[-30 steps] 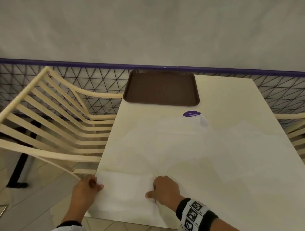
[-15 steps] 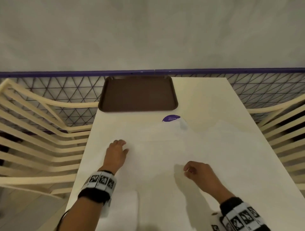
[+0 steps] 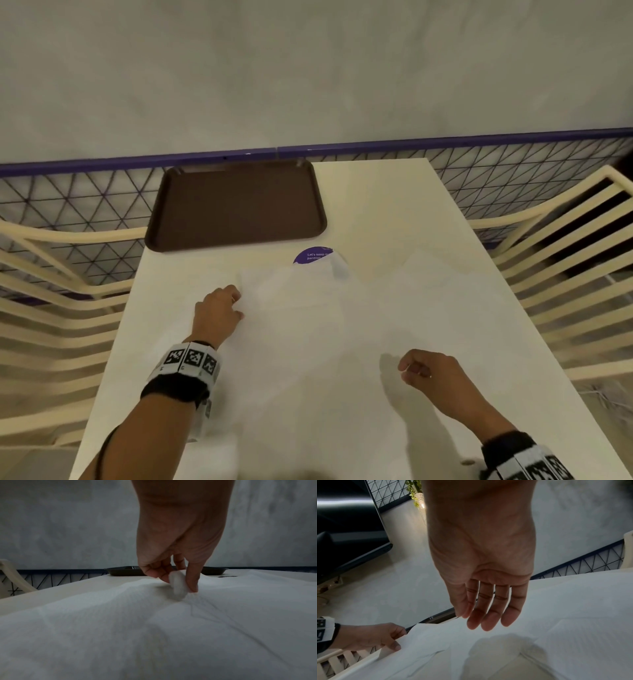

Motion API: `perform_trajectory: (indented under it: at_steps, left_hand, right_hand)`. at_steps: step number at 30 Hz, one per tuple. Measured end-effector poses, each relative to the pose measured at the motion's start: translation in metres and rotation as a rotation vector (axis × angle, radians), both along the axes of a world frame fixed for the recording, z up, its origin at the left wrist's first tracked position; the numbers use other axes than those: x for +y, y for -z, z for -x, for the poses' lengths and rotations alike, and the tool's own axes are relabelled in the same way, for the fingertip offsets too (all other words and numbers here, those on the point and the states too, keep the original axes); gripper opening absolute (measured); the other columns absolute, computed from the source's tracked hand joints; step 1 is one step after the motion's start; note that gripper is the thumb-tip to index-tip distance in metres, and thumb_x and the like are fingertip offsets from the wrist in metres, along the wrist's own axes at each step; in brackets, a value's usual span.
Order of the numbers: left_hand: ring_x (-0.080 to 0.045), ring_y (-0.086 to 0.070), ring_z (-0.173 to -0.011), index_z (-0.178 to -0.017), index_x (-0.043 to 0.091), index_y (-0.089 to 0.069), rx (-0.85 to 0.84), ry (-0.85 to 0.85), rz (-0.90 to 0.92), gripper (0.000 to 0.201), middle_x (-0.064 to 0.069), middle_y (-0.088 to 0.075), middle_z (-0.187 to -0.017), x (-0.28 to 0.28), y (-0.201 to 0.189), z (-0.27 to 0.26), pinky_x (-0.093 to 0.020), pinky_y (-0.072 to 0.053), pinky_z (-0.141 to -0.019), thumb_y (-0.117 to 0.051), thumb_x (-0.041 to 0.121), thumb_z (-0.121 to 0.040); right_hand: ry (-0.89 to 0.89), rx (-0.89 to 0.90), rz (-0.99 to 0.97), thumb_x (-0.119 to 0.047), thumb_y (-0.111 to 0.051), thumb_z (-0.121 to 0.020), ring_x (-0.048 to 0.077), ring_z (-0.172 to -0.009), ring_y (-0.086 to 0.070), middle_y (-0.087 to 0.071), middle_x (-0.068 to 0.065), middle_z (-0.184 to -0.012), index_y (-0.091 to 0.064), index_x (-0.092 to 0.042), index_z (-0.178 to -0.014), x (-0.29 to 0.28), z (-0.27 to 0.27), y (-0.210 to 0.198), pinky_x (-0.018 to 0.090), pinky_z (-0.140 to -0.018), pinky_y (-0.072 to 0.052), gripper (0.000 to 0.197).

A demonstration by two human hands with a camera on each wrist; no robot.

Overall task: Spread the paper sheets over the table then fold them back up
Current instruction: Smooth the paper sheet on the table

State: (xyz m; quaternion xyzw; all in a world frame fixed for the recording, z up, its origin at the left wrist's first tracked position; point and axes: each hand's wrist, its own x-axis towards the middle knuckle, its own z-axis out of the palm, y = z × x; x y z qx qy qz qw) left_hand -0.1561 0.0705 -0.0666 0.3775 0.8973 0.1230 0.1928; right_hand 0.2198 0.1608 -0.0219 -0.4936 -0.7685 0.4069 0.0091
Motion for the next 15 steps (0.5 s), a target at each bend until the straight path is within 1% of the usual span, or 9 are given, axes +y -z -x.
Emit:
perform_trajectory:
  at_steps: [1,3,5,6,8,10,12,15]
  left_hand:
    - [-0.027,-0.057,-0.105,-0.109,0.012,-0.058,-0.042,-0.033,-0.054,0.030,-0.008,-0.063,-0.114,0.001,-0.001,-0.002,-0.035,-0.042,-0.090,-0.069,0.016,-0.081]
    - [-0.028,-0.058,-0.097,-0.103,0.011,-0.059,-0.153,-0.137,-0.186,0.026,-0.010,-0.064,-0.110,0.002,-0.004,-0.006,-0.033,-0.046,-0.082,-0.070,0.015,-0.080]
    - [-0.024,-0.054,-0.089,-0.105,0.009,-0.059,-0.205,-0.204,-0.286,0.026,-0.009,-0.062,-0.108,0.003,-0.010,-0.010,-0.029,-0.041,-0.075,-0.069,0.019,-0.082]
    - [-0.023,-0.054,-0.090,-0.106,0.009,-0.060,-0.219,-0.221,-0.320,0.027,-0.010,-0.062,-0.108,0.003,-0.012,-0.011,-0.027,-0.040,-0.075,-0.068,0.021,-0.083]
    - [-0.026,-0.056,-0.100,-0.107,0.015,-0.061,-0.251,-0.235,-0.350,0.025,-0.011,-0.063,-0.111,0.003,-0.014,-0.012,-0.028,-0.040,-0.079,-0.065,0.027,-0.085]
    - [-0.027,-0.055,-0.110,-0.110,0.022,-0.061,-0.260,-0.226,-0.303,0.027,-0.009,-0.061,-0.117,0.005,-0.013,-0.011,-0.032,-0.042,-0.089,-0.063,0.034,-0.086]
    - [-0.026,-0.055,-0.112,-0.114,0.026,-0.060,-0.227,-0.213,-0.238,0.032,-0.008,-0.062,-0.117,0.010,-0.011,-0.008,-0.037,-0.043,-0.095,-0.061,0.040,-0.086]
    - [-0.027,-0.057,-0.110,-0.117,0.021,-0.061,-0.159,-0.217,-0.191,0.036,-0.005,-0.067,-0.112,0.021,-0.013,-0.002,-0.038,-0.042,-0.096,-0.060,0.041,-0.087]
  right_hand:
    - [-0.015,0.001,-0.002,-0.015,-0.065,-0.083,0.003,-0.059,-0.051,-0.061,-0.008,-0.070,-0.062,-0.031,-0.072,0.002,0.002,-0.001,0.013,-0.058,-0.042,0.020]
    - [-0.047,0.002,-0.006,-0.015,-0.064,-0.083,0.000,-0.058,-0.051,-0.061,-0.009,-0.070,-0.062,-0.032,-0.072,0.004,0.007,-0.002,0.013,-0.059,-0.042,0.020]
    - [-0.077,0.007,-0.006,-0.016,-0.063,-0.084,-0.001,-0.058,-0.051,-0.061,-0.008,-0.071,-0.061,-0.032,-0.073,0.006,0.012,-0.003,0.013,-0.059,-0.041,0.020]
    - [-0.091,0.007,-0.004,-0.016,-0.063,-0.084,0.000,-0.058,-0.050,-0.061,-0.008,-0.072,-0.061,-0.031,-0.073,0.007,0.015,-0.003,0.013,-0.060,-0.041,0.019]
    - [-0.119,0.011,0.000,-0.016,-0.063,-0.084,0.000,-0.058,-0.050,-0.061,-0.008,-0.073,-0.061,-0.031,-0.074,0.007,0.020,-0.004,0.013,-0.060,-0.041,0.019]
    - [-0.146,0.018,0.006,-0.017,-0.063,-0.085,-0.002,-0.059,-0.050,-0.063,-0.005,-0.076,-0.059,-0.033,-0.074,0.007,0.022,-0.004,0.013,-0.060,-0.042,0.020]
    - [-0.173,0.004,0.007,-0.018,-0.063,-0.085,-0.003,-0.059,-0.050,-0.063,-0.004,-0.076,-0.059,-0.034,-0.074,0.005,0.023,-0.004,0.013,-0.061,-0.042,0.020]
    - [-0.182,-0.010,0.019,-0.020,-0.063,-0.085,0.001,-0.061,-0.051,-0.059,-0.007,-0.073,-0.058,-0.035,-0.075,0.003,0.020,-0.005,0.013,-0.062,-0.042,0.019]
